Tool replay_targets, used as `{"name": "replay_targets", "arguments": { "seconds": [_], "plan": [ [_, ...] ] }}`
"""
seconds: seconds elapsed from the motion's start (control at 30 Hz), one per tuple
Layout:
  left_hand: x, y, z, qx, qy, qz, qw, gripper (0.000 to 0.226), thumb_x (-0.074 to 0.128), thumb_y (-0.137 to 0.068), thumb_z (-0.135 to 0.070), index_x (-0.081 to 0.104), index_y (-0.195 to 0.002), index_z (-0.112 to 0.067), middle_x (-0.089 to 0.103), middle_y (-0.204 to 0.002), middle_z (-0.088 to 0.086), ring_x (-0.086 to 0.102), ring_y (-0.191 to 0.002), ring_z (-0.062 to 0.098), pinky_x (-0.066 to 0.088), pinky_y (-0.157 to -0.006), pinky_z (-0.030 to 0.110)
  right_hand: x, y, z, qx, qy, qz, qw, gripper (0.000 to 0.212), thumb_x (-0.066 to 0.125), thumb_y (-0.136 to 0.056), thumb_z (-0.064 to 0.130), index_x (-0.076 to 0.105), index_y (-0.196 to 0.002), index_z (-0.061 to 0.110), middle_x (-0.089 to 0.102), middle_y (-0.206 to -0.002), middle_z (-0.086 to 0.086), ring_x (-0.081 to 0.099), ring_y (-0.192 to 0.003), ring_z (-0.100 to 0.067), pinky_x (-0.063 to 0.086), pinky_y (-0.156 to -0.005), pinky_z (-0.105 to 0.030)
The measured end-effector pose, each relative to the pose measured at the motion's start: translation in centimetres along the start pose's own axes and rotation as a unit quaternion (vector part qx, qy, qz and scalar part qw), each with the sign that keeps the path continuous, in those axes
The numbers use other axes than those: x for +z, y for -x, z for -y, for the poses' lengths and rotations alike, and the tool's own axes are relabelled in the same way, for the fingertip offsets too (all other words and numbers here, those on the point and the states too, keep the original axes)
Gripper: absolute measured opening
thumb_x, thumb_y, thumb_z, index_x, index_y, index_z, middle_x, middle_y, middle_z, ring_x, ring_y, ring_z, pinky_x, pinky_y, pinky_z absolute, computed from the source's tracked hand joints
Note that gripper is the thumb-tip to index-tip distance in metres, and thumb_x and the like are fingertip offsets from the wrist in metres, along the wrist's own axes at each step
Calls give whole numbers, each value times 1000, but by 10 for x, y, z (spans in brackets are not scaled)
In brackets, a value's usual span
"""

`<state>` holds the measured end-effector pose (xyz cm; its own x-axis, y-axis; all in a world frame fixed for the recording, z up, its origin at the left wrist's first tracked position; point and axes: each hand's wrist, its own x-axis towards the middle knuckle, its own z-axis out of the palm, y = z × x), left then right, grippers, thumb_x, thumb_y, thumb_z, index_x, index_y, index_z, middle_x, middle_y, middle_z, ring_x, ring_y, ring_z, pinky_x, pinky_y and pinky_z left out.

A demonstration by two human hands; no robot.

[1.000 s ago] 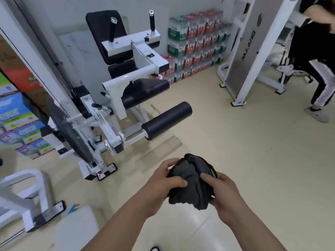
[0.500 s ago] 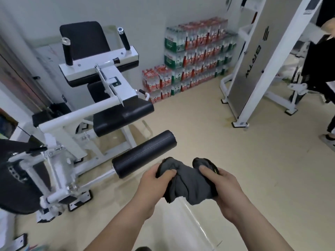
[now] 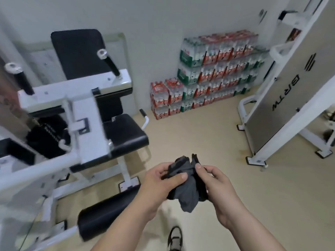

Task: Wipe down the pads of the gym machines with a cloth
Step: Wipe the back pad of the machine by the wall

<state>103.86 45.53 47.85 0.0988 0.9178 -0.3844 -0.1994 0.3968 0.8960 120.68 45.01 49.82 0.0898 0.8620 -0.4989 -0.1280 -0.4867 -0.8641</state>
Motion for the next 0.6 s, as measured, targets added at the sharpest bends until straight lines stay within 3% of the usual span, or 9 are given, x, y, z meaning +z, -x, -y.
{"name": "replay_targets", "arguments": {
  "seconds": [0.1, 0.17, 0.23, 0.3, 0.43, 0.6],
  "plan": [
    [52, -81, -31, 46, -61, 15, 997, 34, 86, -82, -16, 75, -112, -24, 78, -107, 1, 75, -102, 20, 61, -88, 36, -26, -58, 49, 3, -2, -26, 1000, 40, 82, -84, 35, 65, -111, 11, 79, -96, -10, 77, -84, -25, 59, -75, -46],
    [80, -121, -49, 83, -96, 66, 990, 45, 87, -78, -17, 73, -118, -33, 73, -118, -1, 72, -107, 11, 58, -90, 28, -44, -95, 82, 4, -23, -50, 998, 38, 82, -84, 27, 62, -112, 10, 79, -95, -12, 75, -77, -24, 58, -78, -52],
    [93, -154, -66, 88, -132, 111, 981, 53, 80, -79, -19, 69, -123, -46, 62, -129, -3, 65, -116, 4, 53, -97, 24, -56, -134, 108, 5, -36, -67, 997, 33, 79, -87, 19, 61, -113, 9, 78, -88, -10, 73, -71, -21, 55, -72, -45],
    [95, -189, -82, 75, -126, 144, 979, 52, 67, -87, -17, 66, -127, -51, 58, -132, -6, 61, -119, 4, 50, -91, 20, -60, -174, 130, 6, -42, -67, 997, 28, 75, -89, 15, 62, -113, 9, 77, -85, -8, 73, -69, -20, 54, -70, -39],
    [86, -278, -109, 95, -89, 50, 990, 40, 70, -95, -5, 69, -128, -26, 74, -117, -8, 68, -109, 9, 54, -85, 21, -51, -273, 173, 7, -20, -9, 1000, 22, 72, -90, 16, 62, -109, 10, 76, -87, -8, 72, -74, -21, 55, -72, -39],
    [78, -368, -146, 80, -47, -73, 993, 44, 85, -85, -18, 67, -123, -32, 75, -116, -5, 70, -111, 13, 58, -91, 28, -17, -387, 232, 16, 69, 170, 983, 11, 62, -97, 22, 66, -102, 13, 74, -92, -7, 69, -78, -15, 52, -75, -42]
  ]
}}
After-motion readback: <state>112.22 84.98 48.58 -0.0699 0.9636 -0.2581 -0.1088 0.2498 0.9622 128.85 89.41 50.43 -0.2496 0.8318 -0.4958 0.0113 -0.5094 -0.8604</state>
